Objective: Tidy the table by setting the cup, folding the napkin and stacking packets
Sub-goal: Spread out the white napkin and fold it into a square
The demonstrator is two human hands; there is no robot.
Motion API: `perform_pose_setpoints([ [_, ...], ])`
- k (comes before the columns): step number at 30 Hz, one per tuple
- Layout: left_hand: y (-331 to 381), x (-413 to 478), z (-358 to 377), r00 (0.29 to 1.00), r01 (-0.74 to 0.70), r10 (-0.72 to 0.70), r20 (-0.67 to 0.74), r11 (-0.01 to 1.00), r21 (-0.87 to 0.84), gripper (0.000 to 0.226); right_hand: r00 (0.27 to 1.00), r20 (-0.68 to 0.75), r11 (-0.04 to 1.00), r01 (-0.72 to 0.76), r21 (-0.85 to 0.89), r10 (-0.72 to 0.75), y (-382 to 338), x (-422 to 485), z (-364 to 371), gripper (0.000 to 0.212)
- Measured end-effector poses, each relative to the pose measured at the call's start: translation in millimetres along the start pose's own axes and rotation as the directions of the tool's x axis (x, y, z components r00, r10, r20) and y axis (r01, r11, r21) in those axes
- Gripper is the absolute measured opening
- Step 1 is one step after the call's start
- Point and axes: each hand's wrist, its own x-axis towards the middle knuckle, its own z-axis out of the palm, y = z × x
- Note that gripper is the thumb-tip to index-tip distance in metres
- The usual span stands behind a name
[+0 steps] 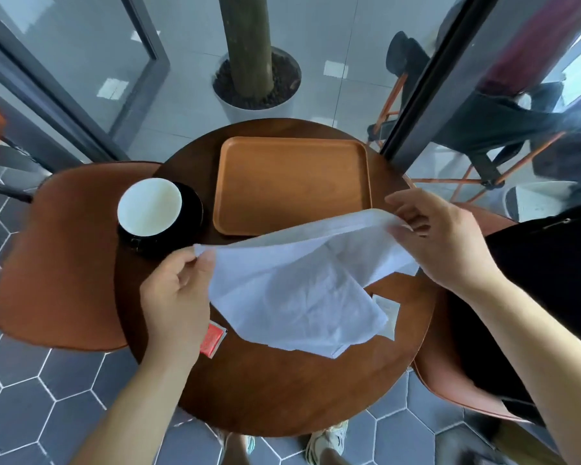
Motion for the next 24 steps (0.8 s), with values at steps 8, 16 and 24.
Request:
perform_pose_setpoints([
  [8, 2.6, 33.8, -5.5, 0.992, 0.043, -0.055, -0.116, 0.994, -0.102, 0.025, 0.985, 0.069, 0.985, -0.163, 0.062, 0.158, 11.5, 4.9, 0.0, 0.016],
  [16, 3.8, 73.3, 8.1, 0.986, 0.035, -0.026, -0.164, 0.998, 0.05, 0.029, 0.997, 0.036, 0.991, -0.063, -0.115, 0.068, -11.9, 64.3, -30.4, 0.01],
  [24, 0.2, 95.9, 47.4, 0.996, -0.069, 0.085, -0.025, 0.918, 0.39, 0.045, 0.984, 0.094, 0.937, -0.109, -0.331, 0.148, 27.9, 114.1, 26.1, 0.026],
])
